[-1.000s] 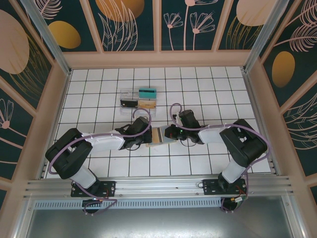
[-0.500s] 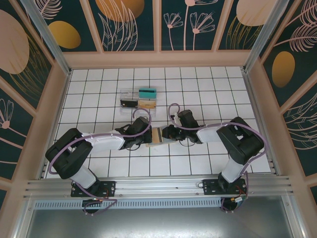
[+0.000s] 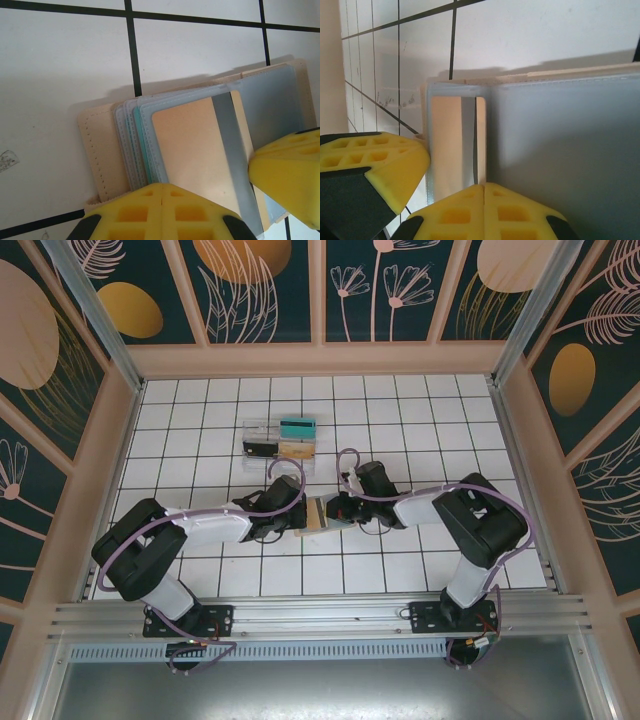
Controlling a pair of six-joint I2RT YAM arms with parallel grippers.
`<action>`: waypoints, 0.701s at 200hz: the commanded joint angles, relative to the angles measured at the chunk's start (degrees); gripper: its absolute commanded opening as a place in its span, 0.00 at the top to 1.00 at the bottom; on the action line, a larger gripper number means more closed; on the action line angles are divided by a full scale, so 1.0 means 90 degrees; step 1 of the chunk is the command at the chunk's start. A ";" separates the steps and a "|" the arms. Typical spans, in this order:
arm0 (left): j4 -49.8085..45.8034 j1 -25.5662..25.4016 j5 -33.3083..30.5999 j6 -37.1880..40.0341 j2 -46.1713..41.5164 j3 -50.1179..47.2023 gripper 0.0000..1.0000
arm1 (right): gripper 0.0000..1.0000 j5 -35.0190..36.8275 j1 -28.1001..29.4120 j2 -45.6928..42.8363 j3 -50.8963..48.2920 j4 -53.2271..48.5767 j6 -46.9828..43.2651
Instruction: Take the credit cards out of the card holder
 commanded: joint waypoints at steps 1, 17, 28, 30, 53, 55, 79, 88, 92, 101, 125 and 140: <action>-0.0379 0.0001 -0.0083 -0.0014 0.0190 -0.0119 1.00 | 1.00 0.0024 -0.0120 0.0001 -0.0014 -0.0053 -0.0072; -0.0379 -0.0004 -0.0083 -0.0009 0.0189 -0.0147 1.00 | 1.00 0.0028 -0.0266 -0.0073 -0.0143 -0.0078 -0.0114; -0.0379 -0.0003 -0.0083 -0.0004 0.0179 -0.0159 1.00 | 1.00 0.0005 -0.0363 -0.0116 -0.0212 -0.0107 -0.0155; -0.0379 -0.0004 -0.0088 -0.0005 0.0179 -0.0159 1.00 | 1.00 0.0006 -0.0383 -0.0120 -0.0219 -0.0115 -0.0163; -0.0369 -0.0004 -0.0081 -0.0005 0.0169 -0.0168 1.00 | 1.00 -0.0003 -0.0542 -0.0197 -0.0289 -0.0232 -0.0286; -0.0369 -0.0001 -0.0083 -0.0012 0.0164 -0.0168 1.00 | 1.00 -0.0010 -0.0552 -0.0203 -0.0293 -0.0242 -0.0291; -0.0365 -0.0004 -0.0079 0.0001 0.0172 -0.0163 1.00 | 1.00 -0.0042 -0.0746 -0.0260 -0.0381 -0.0294 -0.0368; -0.0369 0.0002 -0.0081 0.0001 0.0179 -0.0169 1.00 | 1.00 -0.0042 -0.0806 -0.0292 -0.0424 -0.0306 -0.0391; -0.0369 -0.0001 -0.0083 0.0001 0.0179 -0.0168 1.00 | 1.00 -0.0050 -0.0832 -0.0306 -0.0435 -0.0319 -0.0404; -0.0369 0.0001 -0.0081 0.0001 0.0176 -0.0168 1.00 | 1.00 -0.0047 -0.0870 -0.0344 -0.0464 -0.0349 -0.0424; -0.0369 -0.0003 -0.0082 0.0001 0.0179 -0.0168 1.00 | 1.00 -0.0061 -0.1023 -0.0503 -0.0581 -0.0391 -0.0460; -0.0369 -0.0003 -0.0080 0.0001 0.0179 -0.0168 1.00 | 1.00 -0.0081 -0.1096 -0.0605 -0.0666 -0.0419 -0.0485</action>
